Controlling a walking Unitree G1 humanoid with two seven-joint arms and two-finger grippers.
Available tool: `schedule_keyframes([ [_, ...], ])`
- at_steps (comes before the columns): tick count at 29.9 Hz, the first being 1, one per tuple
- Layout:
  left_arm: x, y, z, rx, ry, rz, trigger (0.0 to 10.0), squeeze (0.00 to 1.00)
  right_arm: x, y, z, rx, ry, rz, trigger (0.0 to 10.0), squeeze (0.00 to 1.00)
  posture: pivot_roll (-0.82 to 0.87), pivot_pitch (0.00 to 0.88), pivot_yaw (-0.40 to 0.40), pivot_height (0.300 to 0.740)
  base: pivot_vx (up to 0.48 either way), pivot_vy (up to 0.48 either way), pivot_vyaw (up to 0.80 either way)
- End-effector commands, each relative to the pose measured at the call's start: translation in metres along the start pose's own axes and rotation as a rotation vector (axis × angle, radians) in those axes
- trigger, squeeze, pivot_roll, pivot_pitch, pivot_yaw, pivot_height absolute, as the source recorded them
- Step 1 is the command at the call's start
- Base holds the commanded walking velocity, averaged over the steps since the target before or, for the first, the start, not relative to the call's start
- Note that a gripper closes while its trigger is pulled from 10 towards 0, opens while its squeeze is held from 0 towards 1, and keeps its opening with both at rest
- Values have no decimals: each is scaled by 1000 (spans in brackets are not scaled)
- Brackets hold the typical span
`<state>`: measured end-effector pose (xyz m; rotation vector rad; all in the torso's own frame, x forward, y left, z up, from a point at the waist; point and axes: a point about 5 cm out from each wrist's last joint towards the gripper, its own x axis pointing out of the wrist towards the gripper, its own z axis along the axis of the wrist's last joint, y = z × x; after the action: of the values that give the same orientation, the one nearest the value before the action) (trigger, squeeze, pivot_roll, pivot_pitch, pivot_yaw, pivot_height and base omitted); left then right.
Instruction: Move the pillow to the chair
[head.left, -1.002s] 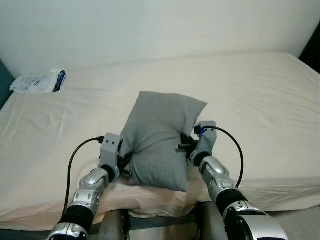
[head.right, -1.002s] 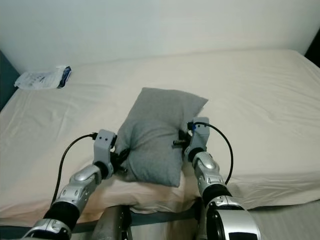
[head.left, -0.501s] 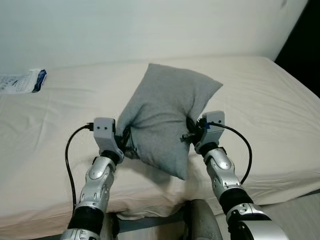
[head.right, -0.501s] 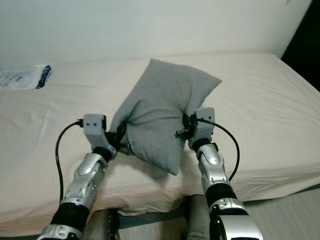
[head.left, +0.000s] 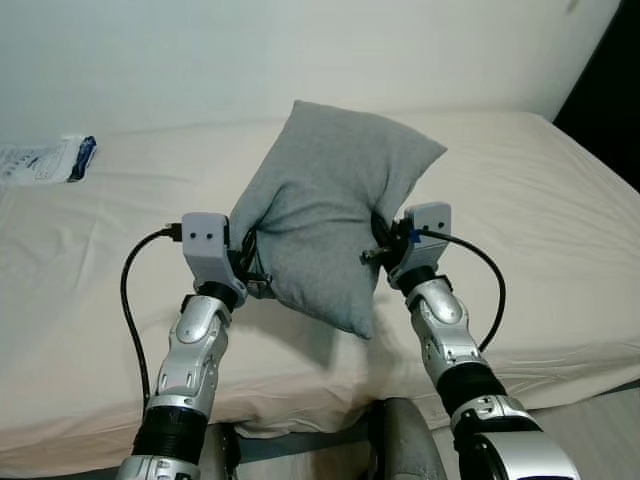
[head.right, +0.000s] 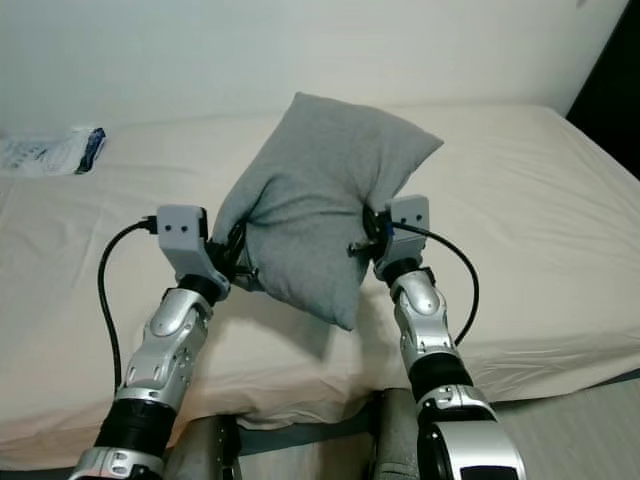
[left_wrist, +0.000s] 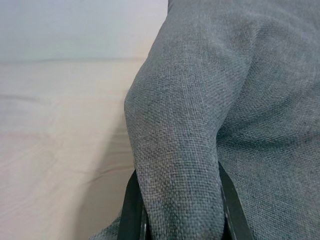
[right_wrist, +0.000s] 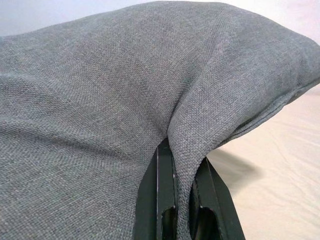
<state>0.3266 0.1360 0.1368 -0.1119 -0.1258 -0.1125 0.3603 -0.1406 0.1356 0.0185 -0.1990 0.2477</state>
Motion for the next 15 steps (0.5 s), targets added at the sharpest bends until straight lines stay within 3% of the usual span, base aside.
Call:
schedule_keyframes([
  [1,2,12,13,32,-60,57,10000,0,-2,-10,4,-12,-15,-38,10000,0,0,12,-41,581,0,0,0],
  [5,4,15,11,80,-54,61,10000,0,-4,-14,-1,-39,29,-39,10000,0,-8,0,-37,581,0,0,0],
  [15,-1,8,4,111,-33,45,10000,0,-12,-18,-8,23,48,-100,10000,0,-14,0,-43,601,0,0,0],
])
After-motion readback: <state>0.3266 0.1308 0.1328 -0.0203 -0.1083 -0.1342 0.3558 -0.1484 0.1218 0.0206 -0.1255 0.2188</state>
